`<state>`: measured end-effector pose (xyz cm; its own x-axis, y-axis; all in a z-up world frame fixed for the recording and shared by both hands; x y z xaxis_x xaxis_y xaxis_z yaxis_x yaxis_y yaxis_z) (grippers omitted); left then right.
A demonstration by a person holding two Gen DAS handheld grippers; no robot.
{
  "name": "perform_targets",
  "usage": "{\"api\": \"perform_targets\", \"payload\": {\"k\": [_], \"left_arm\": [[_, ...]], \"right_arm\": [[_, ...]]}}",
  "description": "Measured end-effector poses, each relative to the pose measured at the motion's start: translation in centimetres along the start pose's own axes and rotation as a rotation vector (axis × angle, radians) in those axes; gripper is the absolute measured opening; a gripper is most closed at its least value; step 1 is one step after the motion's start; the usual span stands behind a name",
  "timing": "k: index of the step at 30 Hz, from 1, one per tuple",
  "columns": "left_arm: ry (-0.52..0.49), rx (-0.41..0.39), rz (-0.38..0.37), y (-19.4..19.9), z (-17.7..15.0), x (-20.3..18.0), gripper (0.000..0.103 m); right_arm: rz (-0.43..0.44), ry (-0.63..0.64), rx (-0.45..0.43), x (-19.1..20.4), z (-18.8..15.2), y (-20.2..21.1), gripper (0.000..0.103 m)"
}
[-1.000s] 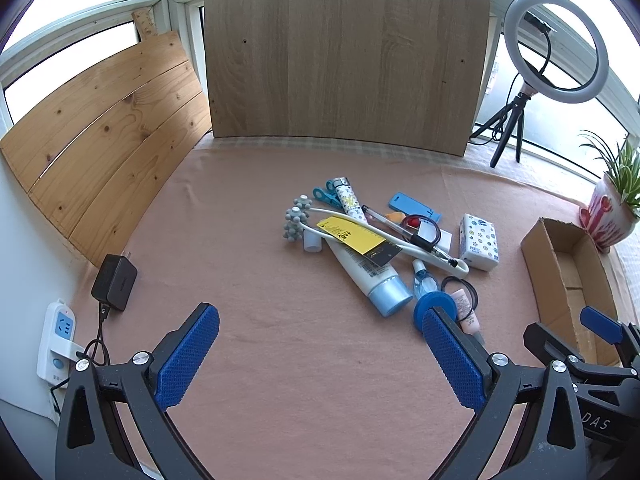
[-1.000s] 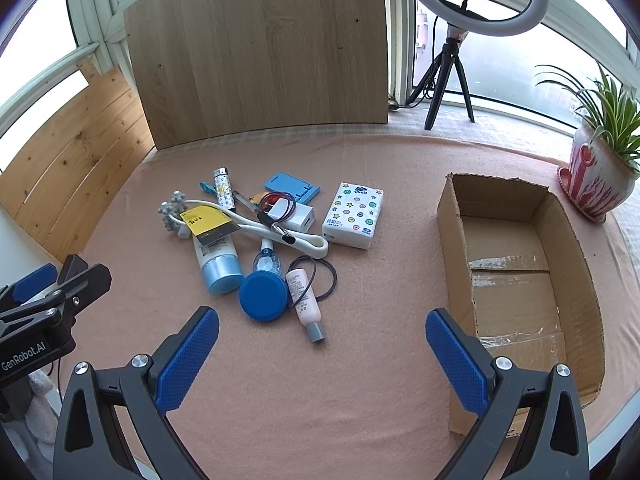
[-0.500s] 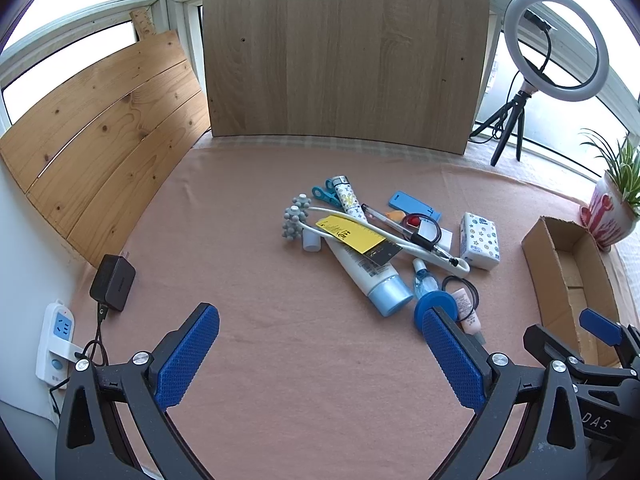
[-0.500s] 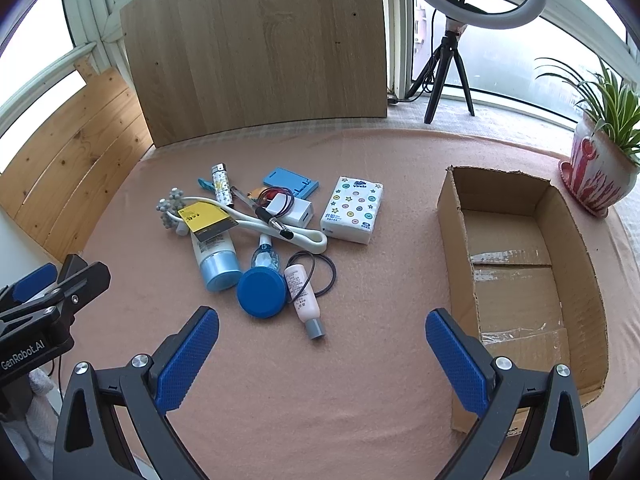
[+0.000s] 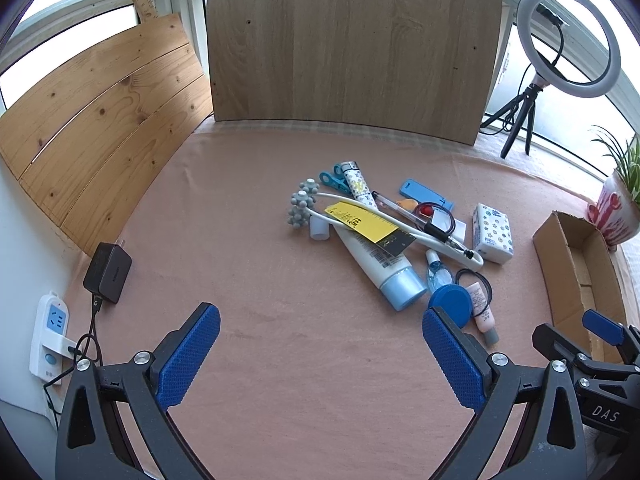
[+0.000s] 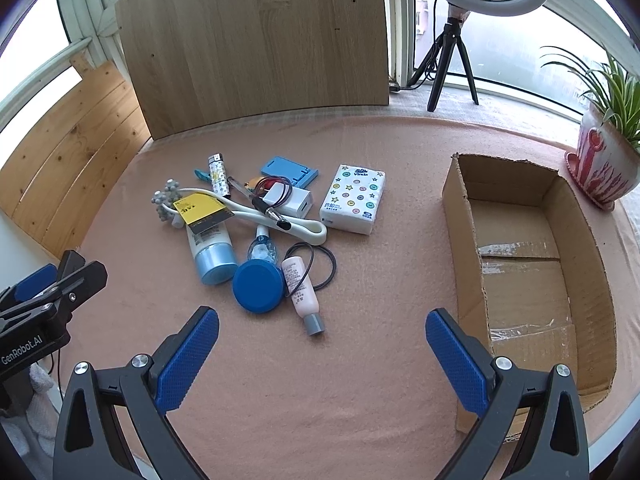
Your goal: Organize objects
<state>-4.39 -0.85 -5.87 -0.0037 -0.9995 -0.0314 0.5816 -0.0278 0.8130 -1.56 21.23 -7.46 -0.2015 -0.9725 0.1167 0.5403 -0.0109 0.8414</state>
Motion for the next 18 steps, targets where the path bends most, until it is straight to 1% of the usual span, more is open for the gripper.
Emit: {"api": "perform_targets", "payload": {"k": [2, 6, 9, 11, 13, 15, 18], "left_arm": [[-0.008, 0.005, 0.005, -0.5, -0.1, 0.0, 0.101], [-0.017, 0.014, -0.002, -1.3, -0.2, -0.2, 0.099], [-0.035, 0.019, -0.009, -1.9, -0.1, -0.7, 0.095], [-0.046, 0.029, -0.023, -2.3, -0.1, -1.3, 0.093], [-0.060, 0.036, -0.038, -2.7, 0.0, -2.0, 0.090], [-0.082, 0.042, -0.047, -3.1, 0.0, -2.8, 0.089], [-0.107, 0.050, -0.069, -3.8, 0.1, -4.0, 0.083]], "right_arm": [[-0.002, 0.007, 0.006, 0.0, 0.1, -0.4, 0.101], [0.008, 0.007, 0.036, -0.3, 0.2, -1.5, 0.092], [0.011, 0.006, 0.059, -0.5, 0.2, -2.3, 0.092], [0.019, -0.002, 0.075, -0.7, 0.2, -2.9, 0.089], [0.027, -0.016, 0.094, -1.0, 0.0, -3.4, 0.082], [0.035, -0.030, 0.112, -1.3, -0.2, -4.0, 0.077], [0.037, -0.046, 0.126, -1.7, -0.3, -4.5, 0.073]]}}
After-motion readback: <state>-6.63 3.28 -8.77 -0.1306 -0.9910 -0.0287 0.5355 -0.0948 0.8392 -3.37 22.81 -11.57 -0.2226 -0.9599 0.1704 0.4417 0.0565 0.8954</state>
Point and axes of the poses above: each gripper's, at about its wrist camera, not at the fingertips, and y roughly against the way its jaws point, x to its left, z to its top, the point moved 3 cm from there along -y, roughly the way its jaws point, and after that the axes turned 1 degree about y, right-handed, at the moved point
